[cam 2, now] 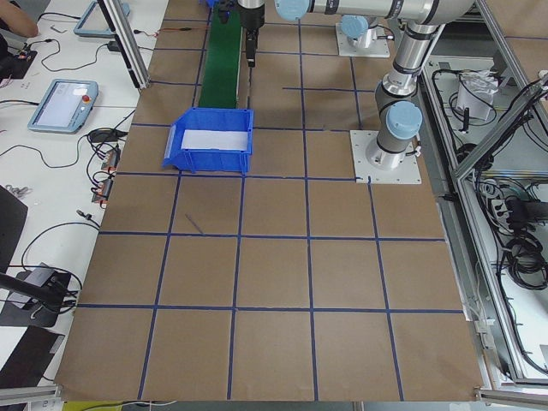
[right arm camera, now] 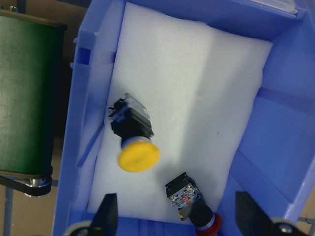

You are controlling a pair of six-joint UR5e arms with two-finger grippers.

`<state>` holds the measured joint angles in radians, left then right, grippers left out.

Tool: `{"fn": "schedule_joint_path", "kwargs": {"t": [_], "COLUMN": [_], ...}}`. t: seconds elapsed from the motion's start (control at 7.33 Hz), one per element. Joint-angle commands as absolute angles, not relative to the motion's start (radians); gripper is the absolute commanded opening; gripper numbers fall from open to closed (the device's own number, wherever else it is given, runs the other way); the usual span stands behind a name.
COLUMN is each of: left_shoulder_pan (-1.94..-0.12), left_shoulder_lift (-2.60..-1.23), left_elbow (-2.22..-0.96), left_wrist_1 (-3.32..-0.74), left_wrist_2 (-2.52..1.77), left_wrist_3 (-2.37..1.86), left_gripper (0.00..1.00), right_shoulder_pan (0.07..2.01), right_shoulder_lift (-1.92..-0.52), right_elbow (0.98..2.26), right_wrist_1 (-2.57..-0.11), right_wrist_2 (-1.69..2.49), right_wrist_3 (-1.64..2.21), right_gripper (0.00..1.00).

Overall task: Transport two buttons from left to right
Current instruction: 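Place the yellow button into the right-side blue bin and release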

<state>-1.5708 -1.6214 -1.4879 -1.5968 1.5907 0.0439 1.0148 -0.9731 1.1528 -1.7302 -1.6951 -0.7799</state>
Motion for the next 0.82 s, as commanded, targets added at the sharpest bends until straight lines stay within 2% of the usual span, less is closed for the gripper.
{"fn": "schedule_joint_path", "kwargs": {"t": [0.0, 0.27, 0.68], "left_shoulder_pan": [-1.571, -1.571, -1.571], "left_shoulder_lift": [-1.621, -1.621, -1.621], "left_elbow": [-1.488, -1.488, -1.488], "left_wrist_1": [-1.597, -1.597, -1.597], "left_wrist_2": [1.591, 1.591, 1.591], "left_wrist_3": [0.044, 0.044, 0.044], "left_gripper": [1.0, 1.0, 1.0], "right_shoulder_pan": [1.025, 1.168, 1.491], "right_shoulder_lift": [-1.014, -1.113, -1.169], "right_elbow": [1.146, 1.158, 1.192], "right_wrist_1": [-1.637, -1.513, -1.477], "right_wrist_2": [-1.692, -1.663, -1.66], "right_wrist_3": [-0.77, -0.584, -0.161], "right_gripper": [1.0, 1.0, 1.0]}}
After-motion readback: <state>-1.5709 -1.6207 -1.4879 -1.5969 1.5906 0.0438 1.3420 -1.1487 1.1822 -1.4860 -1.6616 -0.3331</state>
